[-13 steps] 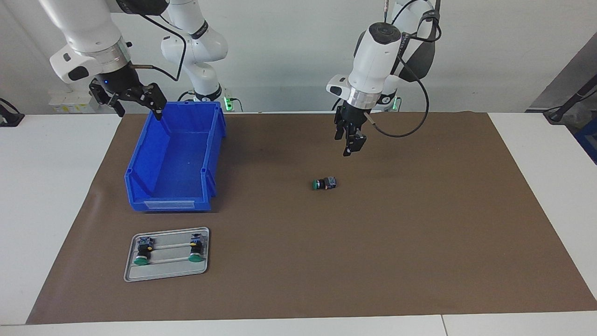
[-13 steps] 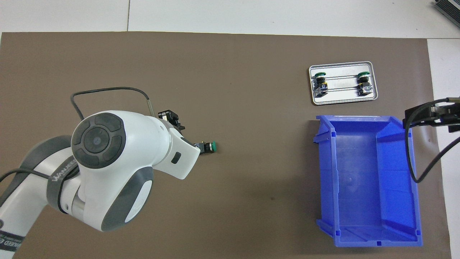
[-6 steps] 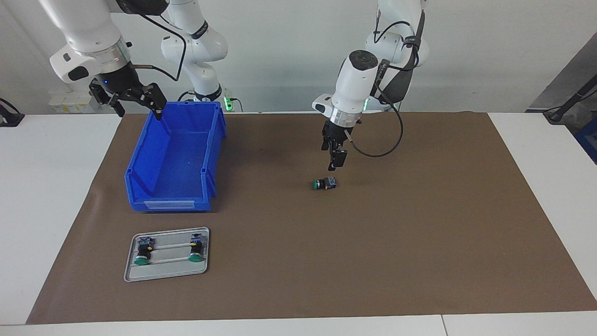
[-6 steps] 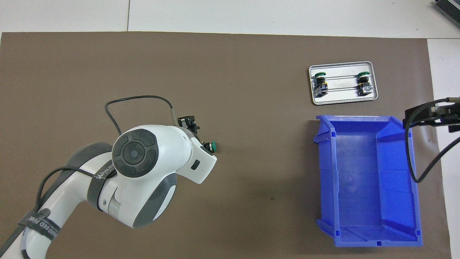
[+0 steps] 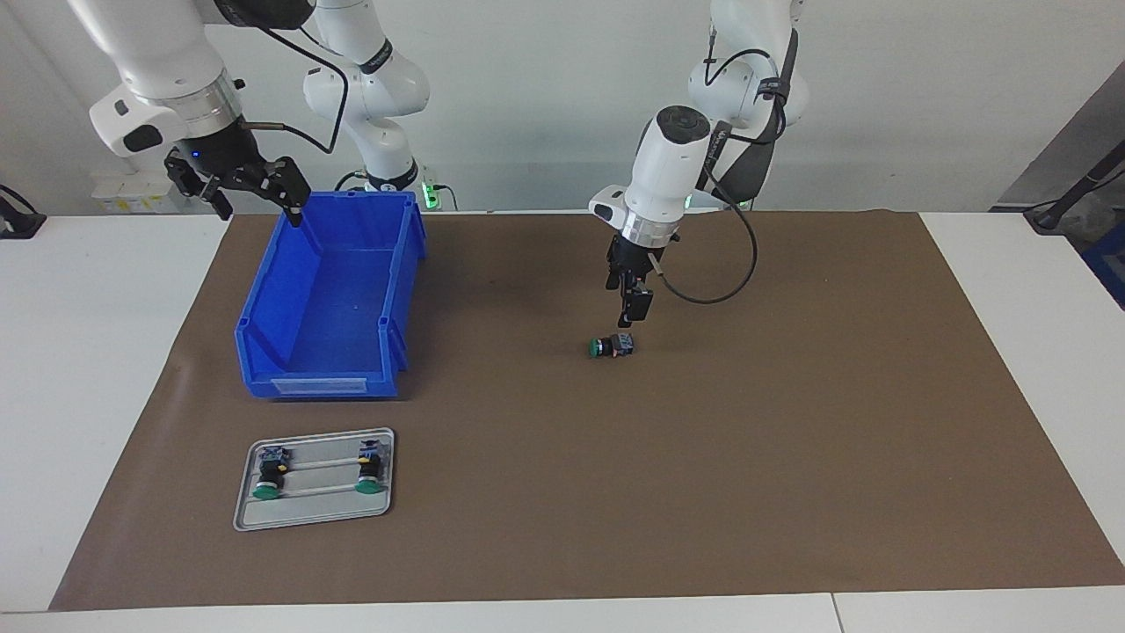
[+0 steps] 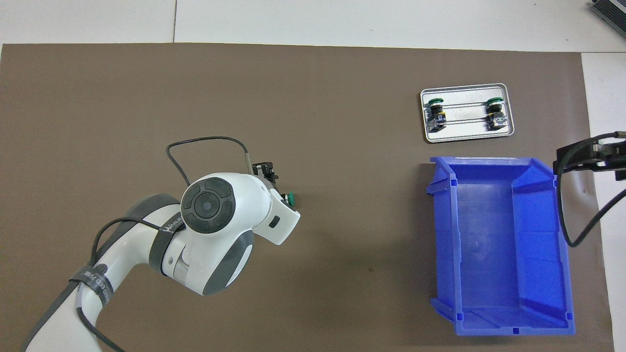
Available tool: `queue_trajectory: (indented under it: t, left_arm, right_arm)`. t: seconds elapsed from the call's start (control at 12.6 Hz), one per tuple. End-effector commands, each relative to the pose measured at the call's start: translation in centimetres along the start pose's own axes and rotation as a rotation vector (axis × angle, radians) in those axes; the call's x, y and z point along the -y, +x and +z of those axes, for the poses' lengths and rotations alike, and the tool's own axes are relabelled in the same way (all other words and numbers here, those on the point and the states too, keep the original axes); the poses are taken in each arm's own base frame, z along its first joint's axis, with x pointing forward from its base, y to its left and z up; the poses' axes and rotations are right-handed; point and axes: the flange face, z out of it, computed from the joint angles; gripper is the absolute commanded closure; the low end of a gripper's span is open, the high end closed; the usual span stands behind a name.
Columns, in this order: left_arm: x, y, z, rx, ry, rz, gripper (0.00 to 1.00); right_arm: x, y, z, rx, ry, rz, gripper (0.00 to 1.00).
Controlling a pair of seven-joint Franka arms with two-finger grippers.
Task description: Place and press button with both arms
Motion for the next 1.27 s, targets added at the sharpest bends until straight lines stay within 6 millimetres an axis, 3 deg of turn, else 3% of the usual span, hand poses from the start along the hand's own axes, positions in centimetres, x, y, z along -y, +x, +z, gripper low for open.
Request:
queue_trajectory:
  t: [0.0,0.24,1.19]
  left_arm:
    - [-0.9,1.2,3.4,-0.02,0.008,-0.035,0.06]
    - [-0.9,1.0,6.4,-0.003,-0.014,-0.047,0.06]
    - [-2.9,0.9,8.7,0.036,-0.058,-0.103,0.05]
  right_arm:
    - [-0.3,-0.1,-0.1,0.004,0.008,0.005,0.0]
    - [-0.4,-0.1,0.1,0.008,0.009,0.003,0.0]
    - [-1.0,0.0,0.3,0.01,0.01,0.009,0.0]
